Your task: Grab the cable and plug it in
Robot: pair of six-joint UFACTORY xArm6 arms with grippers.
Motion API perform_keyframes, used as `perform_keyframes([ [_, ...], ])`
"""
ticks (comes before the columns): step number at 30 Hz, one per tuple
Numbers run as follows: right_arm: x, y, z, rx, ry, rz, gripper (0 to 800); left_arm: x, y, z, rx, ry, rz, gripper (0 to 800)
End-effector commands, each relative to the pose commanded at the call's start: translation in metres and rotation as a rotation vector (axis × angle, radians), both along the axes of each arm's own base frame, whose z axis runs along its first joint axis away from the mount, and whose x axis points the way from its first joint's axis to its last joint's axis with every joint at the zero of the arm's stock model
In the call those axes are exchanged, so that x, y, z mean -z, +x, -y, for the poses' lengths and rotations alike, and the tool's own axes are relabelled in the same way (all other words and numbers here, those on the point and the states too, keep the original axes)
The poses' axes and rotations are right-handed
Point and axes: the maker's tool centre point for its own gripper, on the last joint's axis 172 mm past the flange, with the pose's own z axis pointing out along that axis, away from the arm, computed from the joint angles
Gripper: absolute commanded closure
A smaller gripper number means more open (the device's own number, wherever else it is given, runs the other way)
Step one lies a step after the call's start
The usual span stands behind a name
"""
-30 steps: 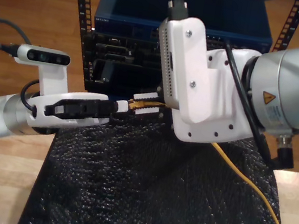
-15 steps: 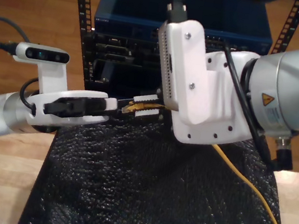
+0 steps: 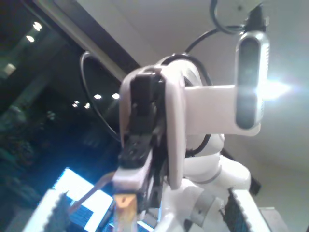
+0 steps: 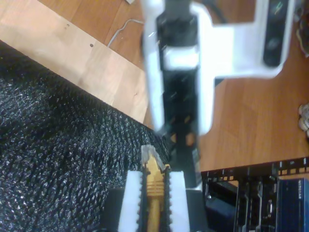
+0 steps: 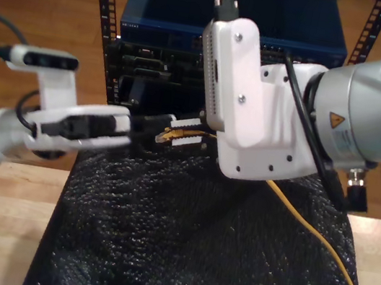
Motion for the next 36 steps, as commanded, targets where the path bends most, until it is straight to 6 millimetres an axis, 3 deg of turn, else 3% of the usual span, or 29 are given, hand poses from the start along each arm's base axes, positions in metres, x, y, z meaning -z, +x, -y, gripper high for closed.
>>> perform_keyframes([
  [5, 0.000, 0.024, 0.017, 0.105, 0.016, -0.063, 799, -0.001, 0.023, -0.017, -0.083, 0.061, 0.038, 10],
  [7, 0.010, 0.034, 0.029, 0.149, 0.005, -0.112, 799, 0.001, 0.034, -0.022, -0.113, 0.096, 0.025, 10],
  [10, 0.026, 0.046, 0.054, 0.225, -0.008, -0.208, 800, 0.005, 0.047, -0.032, -0.156, 0.157, -0.003, 9],
  [15, 0.048, 0.066, 0.106, 0.350, -0.025, -0.336, 800, 0.031, 0.044, -0.035, -0.136, 0.304, -0.002, 6],
  [21, 0.066, 0.062, 0.131, 0.423, -0.039, -0.519, 800, 0.066, 0.037, -0.036, -0.135, 0.513, 0.018, 3],
  [26, 0.083, 0.050, 0.143, 0.454, -0.055, -0.654, 800, 0.080, 0.027, -0.045, -0.115, 0.653, 0.073, 2],
  [32, 0.100, 0.049, 0.156, 0.488, -0.066, -0.715, 800, 0.119, 0.019, -0.082, -0.082, 0.940, 0.194, 2],
  [36, 0.111, 0.053, 0.165, 0.510, -0.072, -0.742, 800, 0.135, 0.016, -0.112, -0.065, 1.102, 0.305, 2],
])
